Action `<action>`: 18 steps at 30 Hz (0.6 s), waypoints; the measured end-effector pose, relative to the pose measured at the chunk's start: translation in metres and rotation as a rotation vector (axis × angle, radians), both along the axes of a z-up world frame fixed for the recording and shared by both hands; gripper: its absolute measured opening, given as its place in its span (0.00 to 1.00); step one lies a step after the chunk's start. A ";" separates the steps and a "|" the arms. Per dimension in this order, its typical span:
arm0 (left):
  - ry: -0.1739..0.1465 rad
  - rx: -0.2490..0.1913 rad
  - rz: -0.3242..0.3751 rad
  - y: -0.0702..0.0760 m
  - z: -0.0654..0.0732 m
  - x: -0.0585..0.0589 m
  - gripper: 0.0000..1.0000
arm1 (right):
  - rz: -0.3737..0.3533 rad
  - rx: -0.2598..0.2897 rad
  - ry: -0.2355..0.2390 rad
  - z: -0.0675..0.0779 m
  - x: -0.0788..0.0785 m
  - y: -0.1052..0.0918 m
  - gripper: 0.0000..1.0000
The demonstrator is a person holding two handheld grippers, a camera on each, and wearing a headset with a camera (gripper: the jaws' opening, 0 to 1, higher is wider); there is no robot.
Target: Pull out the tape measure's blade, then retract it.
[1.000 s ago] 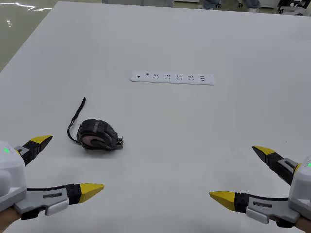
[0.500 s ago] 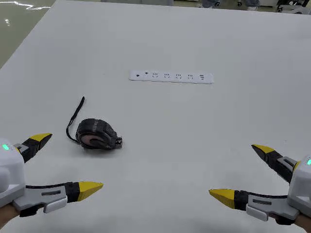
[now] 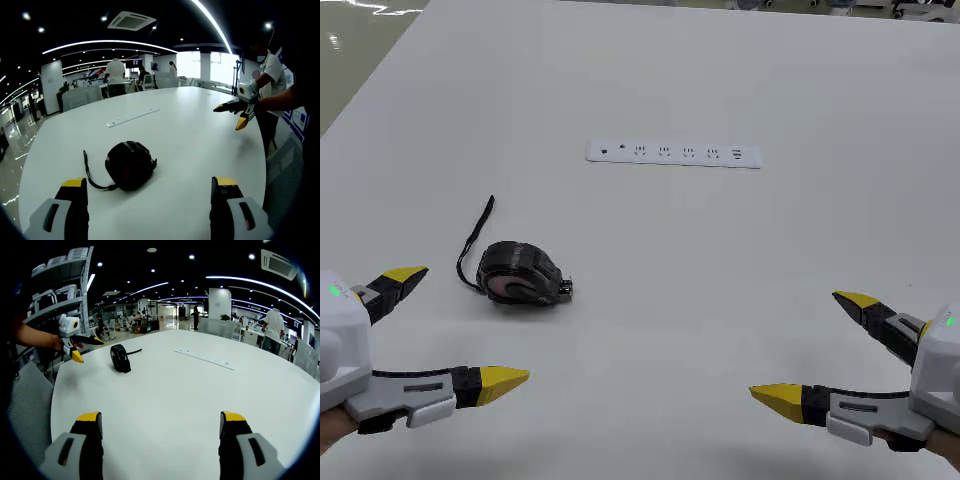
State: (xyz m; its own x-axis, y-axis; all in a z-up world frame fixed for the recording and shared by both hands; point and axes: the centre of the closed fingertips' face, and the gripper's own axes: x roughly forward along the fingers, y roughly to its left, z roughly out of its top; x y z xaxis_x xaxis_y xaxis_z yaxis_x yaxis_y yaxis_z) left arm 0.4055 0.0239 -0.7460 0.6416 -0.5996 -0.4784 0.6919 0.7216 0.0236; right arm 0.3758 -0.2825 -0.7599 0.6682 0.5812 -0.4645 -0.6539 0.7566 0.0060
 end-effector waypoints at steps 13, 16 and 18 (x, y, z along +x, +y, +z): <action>0.013 0.018 -0.053 -0.002 -0.002 0.010 1.00 | 0.074 -0.001 0.011 -0.003 0.005 0.011 0.96; 0.020 0.029 -0.067 -0.003 -0.004 0.012 0.99 | 0.092 -0.002 0.013 -0.003 0.007 0.014 0.95; 0.025 0.033 -0.079 -0.004 -0.005 0.013 0.98 | 0.101 -0.001 0.017 -0.004 0.009 0.015 0.94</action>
State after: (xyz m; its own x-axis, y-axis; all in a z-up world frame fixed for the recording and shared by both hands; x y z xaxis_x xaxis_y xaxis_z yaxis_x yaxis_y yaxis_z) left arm 0.4188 0.0203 -0.7511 0.5804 -0.6317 -0.5139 0.7476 0.6636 0.0286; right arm 0.3849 -0.2672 -0.7638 0.5983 0.6447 -0.4759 -0.7265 0.6870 0.0174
